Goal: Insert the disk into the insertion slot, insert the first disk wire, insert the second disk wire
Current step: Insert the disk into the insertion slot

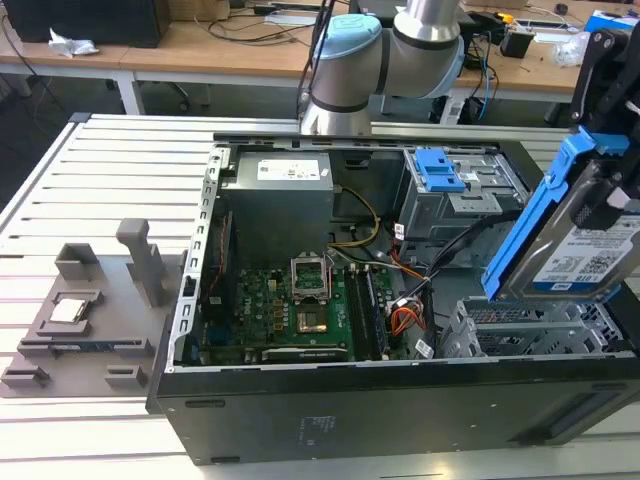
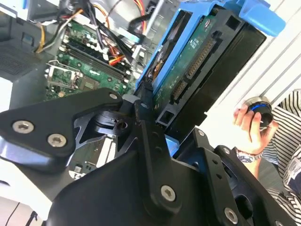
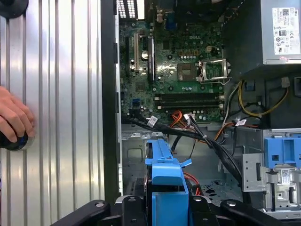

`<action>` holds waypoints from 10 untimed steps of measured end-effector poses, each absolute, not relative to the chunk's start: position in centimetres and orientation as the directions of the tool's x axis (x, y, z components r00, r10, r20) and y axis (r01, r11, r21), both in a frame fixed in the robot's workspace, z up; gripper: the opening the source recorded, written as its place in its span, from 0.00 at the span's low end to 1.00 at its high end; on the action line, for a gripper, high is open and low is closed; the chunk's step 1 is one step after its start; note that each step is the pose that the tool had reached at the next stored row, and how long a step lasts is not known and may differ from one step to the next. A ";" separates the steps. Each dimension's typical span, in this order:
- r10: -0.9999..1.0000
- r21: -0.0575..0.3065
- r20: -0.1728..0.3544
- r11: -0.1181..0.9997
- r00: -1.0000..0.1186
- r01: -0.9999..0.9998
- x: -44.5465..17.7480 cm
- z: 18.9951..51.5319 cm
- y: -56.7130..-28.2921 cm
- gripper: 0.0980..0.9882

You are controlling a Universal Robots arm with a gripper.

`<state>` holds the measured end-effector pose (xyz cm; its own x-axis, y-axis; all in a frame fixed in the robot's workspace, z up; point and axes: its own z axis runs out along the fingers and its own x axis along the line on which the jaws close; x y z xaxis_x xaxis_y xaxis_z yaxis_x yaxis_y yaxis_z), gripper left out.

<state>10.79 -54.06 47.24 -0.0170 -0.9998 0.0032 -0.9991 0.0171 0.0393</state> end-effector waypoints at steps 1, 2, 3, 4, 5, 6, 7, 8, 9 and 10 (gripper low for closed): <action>-1.000 0.039 0.004 0.016 -0.016 -0.999 10.8 47.2 -52.3 0.30; -1.000 0.039 0.003 0.015 -0.015 -0.999 10.8 47.2 -51.6 0.30; -1.000 0.039 0.004 0.015 -0.015 -0.999 10.8 47.2 -51.3 0.30; -1.000 0.039 0.004 0.015 -0.015 -0.999 10.8 47.1 -51.2 0.30; -1.000 0.039 0.004 0.015 -0.015 -0.999 10.8 46.9 -51.2 0.30; -1.000 0.039 0.004 0.015 -0.015 -0.999 10.8 46.8 -51.2 0.30; -1.000 0.039 0.004 0.015 -0.015 -0.999 10.8 46.6 -51.2 0.30; -1.000 0.039 0.004 0.015 -0.015 -0.999 10.8 46.4 -51.2 0.30; -1.000 0.039 0.004 0.015 -0.015 -0.999 10.8 46.3 -51.2 0.30; -1.000 0.039 0.004 0.015 -0.015 -0.999 10.8 46.0 -51.2 0.30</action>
<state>10.80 -51.21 46.04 -0.0149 -0.9999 0.0037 -0.9991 0.0150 0.0393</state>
